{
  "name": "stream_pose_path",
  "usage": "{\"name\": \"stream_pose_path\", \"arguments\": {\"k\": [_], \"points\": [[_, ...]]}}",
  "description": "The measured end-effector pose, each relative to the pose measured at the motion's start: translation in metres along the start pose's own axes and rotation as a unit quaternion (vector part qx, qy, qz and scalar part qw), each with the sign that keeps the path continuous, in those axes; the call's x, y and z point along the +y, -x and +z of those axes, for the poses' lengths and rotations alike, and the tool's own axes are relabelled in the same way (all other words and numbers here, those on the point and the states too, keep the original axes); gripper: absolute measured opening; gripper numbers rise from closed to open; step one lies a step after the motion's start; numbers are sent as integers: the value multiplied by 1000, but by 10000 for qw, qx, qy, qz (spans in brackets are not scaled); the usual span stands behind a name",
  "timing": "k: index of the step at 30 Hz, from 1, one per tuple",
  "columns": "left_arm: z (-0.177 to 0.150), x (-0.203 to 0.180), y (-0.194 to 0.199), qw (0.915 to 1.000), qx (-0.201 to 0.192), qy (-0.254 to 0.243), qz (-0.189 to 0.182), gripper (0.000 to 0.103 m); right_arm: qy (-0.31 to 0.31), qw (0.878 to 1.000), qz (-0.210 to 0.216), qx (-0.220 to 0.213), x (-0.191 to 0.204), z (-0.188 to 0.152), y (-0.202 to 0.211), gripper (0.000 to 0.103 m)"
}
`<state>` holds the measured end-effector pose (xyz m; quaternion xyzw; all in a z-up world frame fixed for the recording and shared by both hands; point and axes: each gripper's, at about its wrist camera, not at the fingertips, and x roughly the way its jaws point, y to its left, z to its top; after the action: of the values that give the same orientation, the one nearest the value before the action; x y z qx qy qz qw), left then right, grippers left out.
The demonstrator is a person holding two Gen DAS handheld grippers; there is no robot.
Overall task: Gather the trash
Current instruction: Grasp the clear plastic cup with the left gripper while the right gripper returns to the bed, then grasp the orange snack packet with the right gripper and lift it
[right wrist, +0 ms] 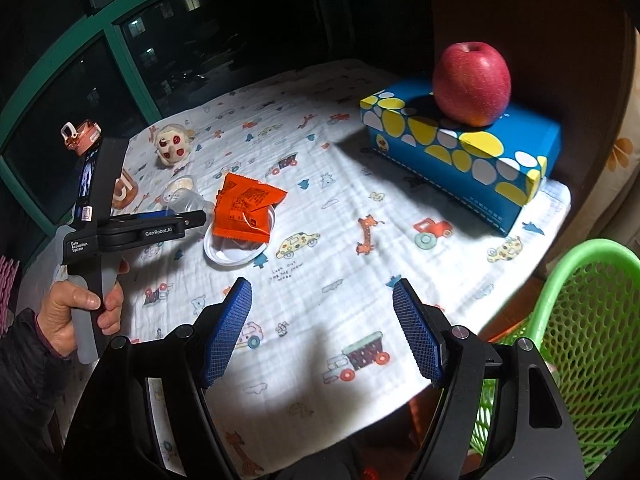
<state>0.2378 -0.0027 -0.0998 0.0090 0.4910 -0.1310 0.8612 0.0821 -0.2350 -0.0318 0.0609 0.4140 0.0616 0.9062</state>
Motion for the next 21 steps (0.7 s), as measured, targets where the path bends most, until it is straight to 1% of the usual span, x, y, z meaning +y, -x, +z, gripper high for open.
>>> {"name": "stream_pose_path", "arguments": {"k": [3, 6, 11, 17, 21], "points": [[0, 3, -4, 9999, 38, 80, -115, 45, 46, 10000, 42, 13, 3, 5, -7, 73], [-1, 7, -2, 9998, -4, 161, -131, 43, 68, 9999, 141, 56, 8, 10, -14, 73], [-5, 15, 8, 9995, -44, 273, -180, 42, 50, 9991, 374, 182, 17, 21, -33, 73], [-13, 27, 28, 9988, -135, 394, -251, 41, 78, 9973, 639, 362, 33, 37, -63, 73], [-18, 36, 41, 9986, -210, 428, -230, 41, 83, 9955, 806, 500, 45, 46, -84, 73]]}}
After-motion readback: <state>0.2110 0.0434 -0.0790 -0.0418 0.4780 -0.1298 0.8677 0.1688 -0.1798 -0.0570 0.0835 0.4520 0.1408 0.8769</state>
